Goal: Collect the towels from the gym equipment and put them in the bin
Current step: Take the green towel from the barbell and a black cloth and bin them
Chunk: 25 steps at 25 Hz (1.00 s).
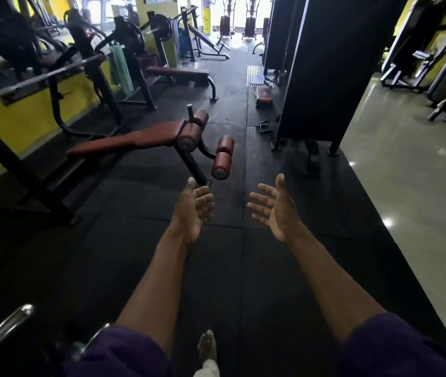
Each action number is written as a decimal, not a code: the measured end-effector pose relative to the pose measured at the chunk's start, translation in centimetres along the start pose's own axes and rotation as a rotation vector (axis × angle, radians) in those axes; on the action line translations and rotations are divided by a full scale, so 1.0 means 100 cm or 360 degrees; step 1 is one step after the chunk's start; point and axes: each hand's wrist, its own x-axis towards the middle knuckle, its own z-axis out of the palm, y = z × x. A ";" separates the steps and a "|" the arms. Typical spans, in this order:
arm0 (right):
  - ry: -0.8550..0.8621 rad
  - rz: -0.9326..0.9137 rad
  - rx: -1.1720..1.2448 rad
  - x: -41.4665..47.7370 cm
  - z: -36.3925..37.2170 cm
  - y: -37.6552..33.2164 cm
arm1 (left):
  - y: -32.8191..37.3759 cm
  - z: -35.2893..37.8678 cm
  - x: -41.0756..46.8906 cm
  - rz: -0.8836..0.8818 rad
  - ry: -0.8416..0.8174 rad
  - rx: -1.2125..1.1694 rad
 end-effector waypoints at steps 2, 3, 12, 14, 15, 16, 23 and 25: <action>0.0014 0.0005 0.0004 0.062 0.000 -0.014 | 0.014 0.012 0.057 -0.0005 0.0005 -0.0066; 0.0017 0.0009 0.0001 0.093 0.001 -0.021 | 0.025 0.017 0.088 0.0005 0.0008 -0.0094; 0.0085 0.0034 0.0078 0.345 -0.017 -0.088 | 0.101 0.078 0.334 0.0060 0.0014 -0.0123; 0.0099 0.0037 0.0075 0.397 -0.033 -0.104 | 0.102 0.095 0.382 0.0040 0.0040 -0.0160; 0.0097 0.0030 0.0073 0.429 -0.042 -0.114 | 0.106 0.107 0.412 0.0038 0.0052 -0.0177; 0.0093 0.0016 0.0071 0.462 -0.053 -0.125 | 0.110 0.119 0.444 0.0045 0.0067 -0.0188; -0.0066 0.0023 0.0013 0.665 -0.102 -0.215 | 0.161 0.212 0.630 0.0118 0.0187 -0.0321; -0.0108 0.0046 -0.0002 0.716 -0.105 -0.236 | 0.177 0.227 0.673 0.0117 0.0220 -0.0323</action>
